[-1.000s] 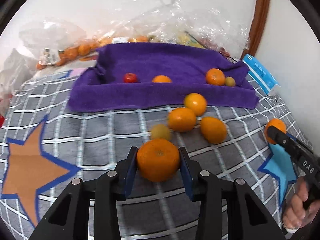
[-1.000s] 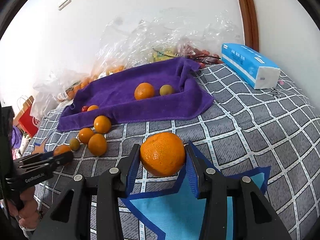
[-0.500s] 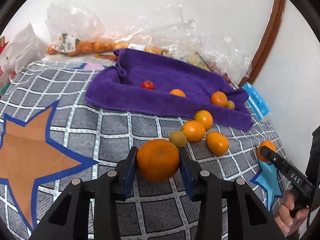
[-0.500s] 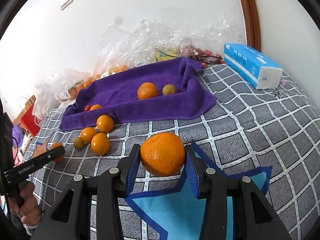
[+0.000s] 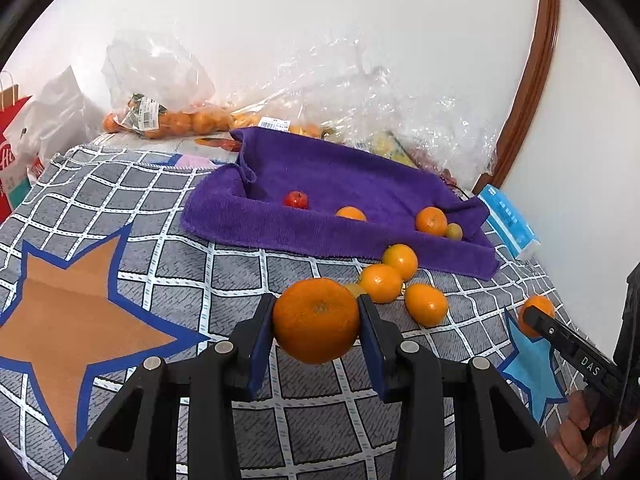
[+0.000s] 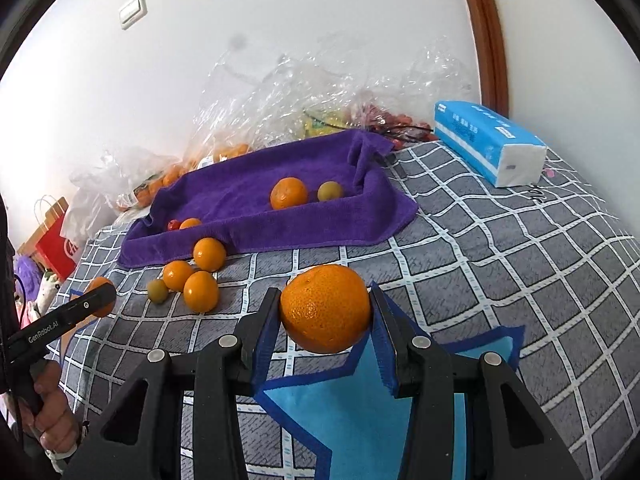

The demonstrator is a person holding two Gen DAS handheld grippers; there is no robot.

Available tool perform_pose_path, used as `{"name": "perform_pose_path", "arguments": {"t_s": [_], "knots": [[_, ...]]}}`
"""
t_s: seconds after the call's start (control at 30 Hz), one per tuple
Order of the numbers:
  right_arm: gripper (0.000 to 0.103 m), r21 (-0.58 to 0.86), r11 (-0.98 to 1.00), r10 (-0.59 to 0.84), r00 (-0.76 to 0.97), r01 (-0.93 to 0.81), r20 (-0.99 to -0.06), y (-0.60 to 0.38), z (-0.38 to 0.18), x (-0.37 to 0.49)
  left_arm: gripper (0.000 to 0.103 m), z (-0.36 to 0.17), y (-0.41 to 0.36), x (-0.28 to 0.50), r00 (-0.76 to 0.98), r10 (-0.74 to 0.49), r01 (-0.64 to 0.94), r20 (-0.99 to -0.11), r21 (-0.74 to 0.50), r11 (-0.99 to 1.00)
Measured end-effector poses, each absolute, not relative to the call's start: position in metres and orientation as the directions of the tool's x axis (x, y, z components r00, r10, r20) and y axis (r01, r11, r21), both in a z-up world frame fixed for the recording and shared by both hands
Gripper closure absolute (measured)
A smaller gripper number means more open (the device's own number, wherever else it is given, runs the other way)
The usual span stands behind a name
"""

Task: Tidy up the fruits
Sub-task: 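Carry the held oranges toward the purple towel with both tools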

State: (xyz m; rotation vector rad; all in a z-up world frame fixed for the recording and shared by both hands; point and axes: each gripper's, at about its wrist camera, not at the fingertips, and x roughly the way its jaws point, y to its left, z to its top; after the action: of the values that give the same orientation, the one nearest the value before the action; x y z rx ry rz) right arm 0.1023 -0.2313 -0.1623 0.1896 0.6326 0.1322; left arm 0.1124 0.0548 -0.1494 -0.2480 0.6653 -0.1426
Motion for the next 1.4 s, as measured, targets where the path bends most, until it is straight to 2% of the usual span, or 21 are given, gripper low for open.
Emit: {"name": "perform_pose_path", "arguments": {"t_s": [0.47,0.73,0.93,1.2,1.4], "knots": [[0.06,0.177,0.98,0.177,0.811,-0.093,-0.558,-0.206,-0.144,0.091,0.065,-0.144,0.055,0.106,0.798,-0.193,0.045,-0.572,-0.263,0.964],[0.06,0.111,0.984,0.177,0.83,-0.14,-0.529,-0.189,-0.114,0.106,0.065,-0.14,0.062,0.106,0.791,-0.173,0.016,-0.587,-0.263,0.965],[0.06,0.08,0.982,0.189,0.841,-0.173,-0.507,-0.176,-0.096,0.129,0.065,-0.121,0.076,0.112,0.783,-0.133,-0.036,-0.608,-0.258,0.965],[0.06,0.056,0.979,0.2,0.863,-0.197,-0.465,-0.168,-0.072,0.164,0.065,-0.08,0.093,0.123,0.819,-0.091,-0.065,-0.566,-0.25,0.966],[0.06,0.088,0.98,0.197,0.863,-0.177,-0.464,-0.18,-0.057,0.196,0.065,-0.066,0.095,0.149,0.817,-0.09,-0.074,-0.569,-0.258,0.963]]}}
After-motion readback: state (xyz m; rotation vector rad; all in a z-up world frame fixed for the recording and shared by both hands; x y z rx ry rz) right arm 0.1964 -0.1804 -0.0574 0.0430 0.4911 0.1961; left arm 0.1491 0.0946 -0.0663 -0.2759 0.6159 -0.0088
